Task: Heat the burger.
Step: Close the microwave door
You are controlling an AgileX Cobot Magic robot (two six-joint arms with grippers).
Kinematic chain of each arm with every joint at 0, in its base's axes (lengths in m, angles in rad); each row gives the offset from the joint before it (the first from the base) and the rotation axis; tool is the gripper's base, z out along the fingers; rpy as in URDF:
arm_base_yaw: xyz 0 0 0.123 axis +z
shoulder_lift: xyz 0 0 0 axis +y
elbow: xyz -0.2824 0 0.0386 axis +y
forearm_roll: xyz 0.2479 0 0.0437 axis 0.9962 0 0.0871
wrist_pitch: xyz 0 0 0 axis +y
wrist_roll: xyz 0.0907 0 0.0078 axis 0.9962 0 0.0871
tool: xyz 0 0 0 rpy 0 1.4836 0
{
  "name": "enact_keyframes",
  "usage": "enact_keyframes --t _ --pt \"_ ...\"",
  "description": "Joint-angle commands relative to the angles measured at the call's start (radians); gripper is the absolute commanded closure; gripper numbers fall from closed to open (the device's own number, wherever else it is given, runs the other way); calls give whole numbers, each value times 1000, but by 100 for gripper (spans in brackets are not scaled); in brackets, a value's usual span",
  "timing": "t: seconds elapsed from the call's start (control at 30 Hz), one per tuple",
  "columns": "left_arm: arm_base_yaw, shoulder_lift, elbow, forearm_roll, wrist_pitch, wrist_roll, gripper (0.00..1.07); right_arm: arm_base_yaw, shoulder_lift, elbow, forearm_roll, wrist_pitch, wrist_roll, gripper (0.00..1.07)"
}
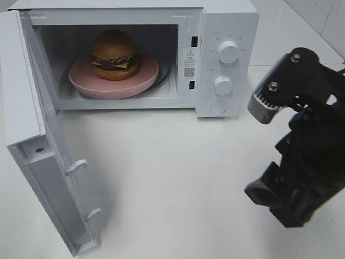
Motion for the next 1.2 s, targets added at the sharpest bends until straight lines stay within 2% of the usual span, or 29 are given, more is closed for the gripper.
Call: enact_keyframes --t 0.03,0.27,0.57,0.77,0.87,0.93,0.97,1.03,1.17,1.2 --pt "4 -19 4 -1 -13 -5 9 0 -38 3 13 102 6 31" --pt "4 -19 4 -1 -13 -5 9 0 -154 3 12 273 54 31" --pt "4 -19 4 -1 -13 -5 9 0 -259 3 12 359 88 31" --pt "4 -19 4 -1 -13 -5 9 -21 -393 21 6 380 93 31" --pt "4 -19 4 -1 -13 -5 9 -71 -446 54 5 381 93 31" --pt "4 -19 4 -1 -13 -5 9 -149 -500 91 5 380 93 31" --pt "4 -19 4 -1 -13 -5 9 -149 -500 91 5 380 93 31" --pt "4 -19 4 -1 -13 -5 9 -216 -565 119 5 371 92 31" --pt "4 -19 4 -1 -13 -5 9 -277 -631 142 7 338 92 31" --pt "4 -19 4 -1 -13 -5 9 -321 -676 157 8 312 92 31"
